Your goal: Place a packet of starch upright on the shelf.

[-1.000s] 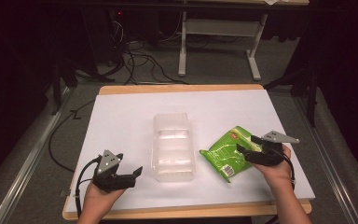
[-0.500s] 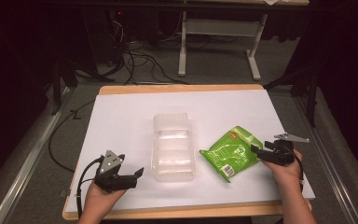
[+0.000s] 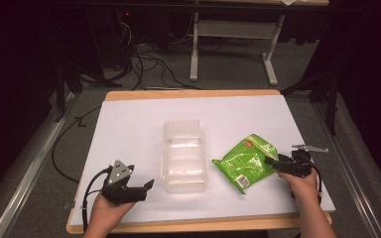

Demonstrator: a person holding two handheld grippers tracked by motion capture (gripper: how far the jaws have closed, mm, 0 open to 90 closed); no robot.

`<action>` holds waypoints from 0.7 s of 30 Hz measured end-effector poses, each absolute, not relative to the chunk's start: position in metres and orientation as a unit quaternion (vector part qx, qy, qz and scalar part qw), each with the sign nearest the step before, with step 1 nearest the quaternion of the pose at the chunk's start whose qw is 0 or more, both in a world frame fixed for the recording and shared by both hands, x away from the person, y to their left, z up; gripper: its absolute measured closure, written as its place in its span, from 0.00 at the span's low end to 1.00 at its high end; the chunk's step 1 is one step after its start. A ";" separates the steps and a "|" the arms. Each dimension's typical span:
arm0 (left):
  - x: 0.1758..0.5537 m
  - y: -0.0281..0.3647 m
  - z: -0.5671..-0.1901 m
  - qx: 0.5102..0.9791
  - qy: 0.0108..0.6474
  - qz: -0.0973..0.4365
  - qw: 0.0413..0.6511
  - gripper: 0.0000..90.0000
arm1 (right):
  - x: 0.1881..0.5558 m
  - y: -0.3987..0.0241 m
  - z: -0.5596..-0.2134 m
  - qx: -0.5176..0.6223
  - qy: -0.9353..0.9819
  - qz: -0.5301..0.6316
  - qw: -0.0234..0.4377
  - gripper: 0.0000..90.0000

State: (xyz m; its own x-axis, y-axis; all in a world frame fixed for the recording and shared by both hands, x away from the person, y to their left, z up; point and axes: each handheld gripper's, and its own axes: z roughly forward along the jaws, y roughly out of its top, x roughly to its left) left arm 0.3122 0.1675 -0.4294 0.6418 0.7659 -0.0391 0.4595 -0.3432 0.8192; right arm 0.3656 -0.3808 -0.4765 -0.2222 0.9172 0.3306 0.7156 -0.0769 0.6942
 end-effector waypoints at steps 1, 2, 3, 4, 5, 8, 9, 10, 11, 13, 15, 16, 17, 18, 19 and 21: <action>0.312 0.167 -0.429 0.800 0.383 0.180 0.425 0.18 | 0.365 -0.381 -0.477 0.610 0.668 0.408 0.120 0.38; 0.312 0.167 -0.429 0.800 0.383 0.179 0.425 0.18 | 0.365 -0.381 -0.477 0.609 0.668 0.411 0.116 0.41; 0.312 0.167 -0.430 0.800 0.383 0.179 0.426 0.18 | 0.365 -0.382 -0.477 0.608 0.669 0.414 0.110 0.44; 0.312 0.167 -0.430 0.800 0.383 0.179 0.426 0.18 | 0.365 -0.382 -0.478 0.608 0.666 0.419 0.103 0.46; 0.312 0.167 -0.430 0.800 0.383 0.179 0.426 0.18 | 0.365 -0.382 -0.478 0.608 0.666 0.419 0.103 0.46; 0.312 0.166 -0.430 0.800 0.383 0.178 0.426 0.18 | 0.365 -0.384 -0.480 0.603 0.664 0.435 0.078 0.58; 0.312 0.166 -0.430 0.800 0.383 0.178 0.426 0.18 | 0.365 -0.383 -0.480 0.603 0.663 0.438 0.073 0.61; 0.312 0.166 -0.430 0.800 0.382 0.178 0.426 0.18 | 0.364 -0.382 -0.479 0.600 0.663 0.442 0.068 0.65; 0.312 0.166 -0.430 0.800 0.382 0.178 0.426 0.18 | 0.364 -0.381 -0.478 0.595 0.665 0.445 0.071 0.73; 0.312 0.166 -0.430 0.802 0.381 0.178 0.424 0.18 | 0.363 -0.380 -0.476 0.591 0.666 0.449 0.076 0.83; 0.312 0.165 -0.430 0.802 0.380 0.178 0.425 0.18 | 0.362 -0.380 -0.473 0.584 0.668 0.455 0.075 0.87; 0.311 0.165 -0.430 0.803 0.380 0.177 0.424 0.18 | 0.362 -0.378 -0.471 0.578 0.670 0.458 0.079 0.88; 0.311 0.165 -0.430 0.803 0.380 0.177 0.424 0.18 | 0.362 -0.378 -0.471 0.578 0.670 0.458 0.079 0.88; 0.312 0.165 -0.430 0.804 0.379 0.178 0.422 0.18 | 0.362 -0.377 -0.469 0.576 0.671 0.460 0.081 0.89; 0.312 0.164 -0.431 0.804 0.379 0.176 0.422 0.18 | 0.360 -0.372 -0.462 0.563 0.674 0.468 0.095 0.90; 0.311 0.164 -0.431 0.804 0.379 0.175 0.424 0.18 | 0.356 -0.366 -0.454 0.548 0.678 0.478 0.109 0.91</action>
